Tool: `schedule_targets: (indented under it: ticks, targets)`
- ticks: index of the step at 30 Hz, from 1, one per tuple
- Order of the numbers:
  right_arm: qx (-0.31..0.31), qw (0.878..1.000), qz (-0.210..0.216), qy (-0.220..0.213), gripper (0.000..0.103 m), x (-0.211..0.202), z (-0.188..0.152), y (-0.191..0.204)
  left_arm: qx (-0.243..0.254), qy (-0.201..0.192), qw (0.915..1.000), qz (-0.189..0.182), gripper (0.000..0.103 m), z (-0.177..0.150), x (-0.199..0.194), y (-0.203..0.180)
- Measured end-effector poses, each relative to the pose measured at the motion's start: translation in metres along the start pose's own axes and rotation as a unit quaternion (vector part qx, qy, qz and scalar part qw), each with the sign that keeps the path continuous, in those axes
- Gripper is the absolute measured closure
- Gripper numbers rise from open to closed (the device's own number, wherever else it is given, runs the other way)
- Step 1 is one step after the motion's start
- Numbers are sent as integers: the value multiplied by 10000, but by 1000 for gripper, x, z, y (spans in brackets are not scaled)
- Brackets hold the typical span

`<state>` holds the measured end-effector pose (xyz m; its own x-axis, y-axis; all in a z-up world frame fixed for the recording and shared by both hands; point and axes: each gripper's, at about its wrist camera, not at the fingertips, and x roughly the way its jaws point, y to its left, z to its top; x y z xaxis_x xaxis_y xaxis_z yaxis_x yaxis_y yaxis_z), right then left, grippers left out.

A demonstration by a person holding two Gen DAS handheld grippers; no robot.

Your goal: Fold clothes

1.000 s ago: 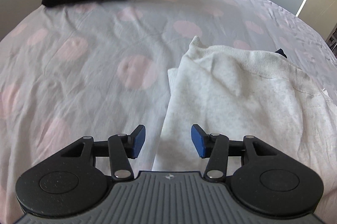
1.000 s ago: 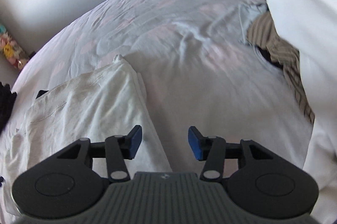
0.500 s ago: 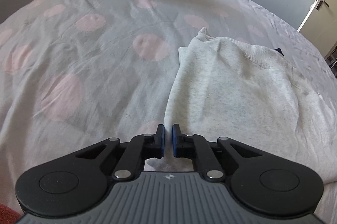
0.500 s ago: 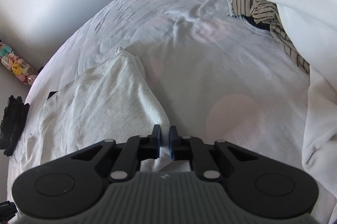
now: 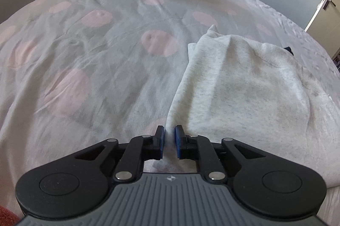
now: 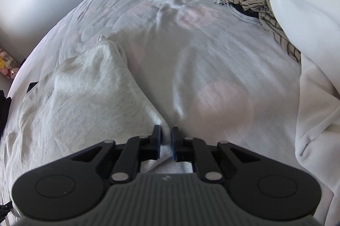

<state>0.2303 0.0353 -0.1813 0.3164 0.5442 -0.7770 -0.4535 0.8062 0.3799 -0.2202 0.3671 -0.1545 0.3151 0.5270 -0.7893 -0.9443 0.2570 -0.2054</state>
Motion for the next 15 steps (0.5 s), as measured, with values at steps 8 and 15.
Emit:
schedule_targets:
  ticks: [8, 15]
  targets:
    - [530, 9970, -267, -496, 64, -21, 0, -13, 120, -671, 9972, -299, 81, 9, -25, -9]
    - [25, 9964, -251, -805, 61, -21, 4, 22, 1027, -1062, 9883, -370, 72, 13, -23, -52]
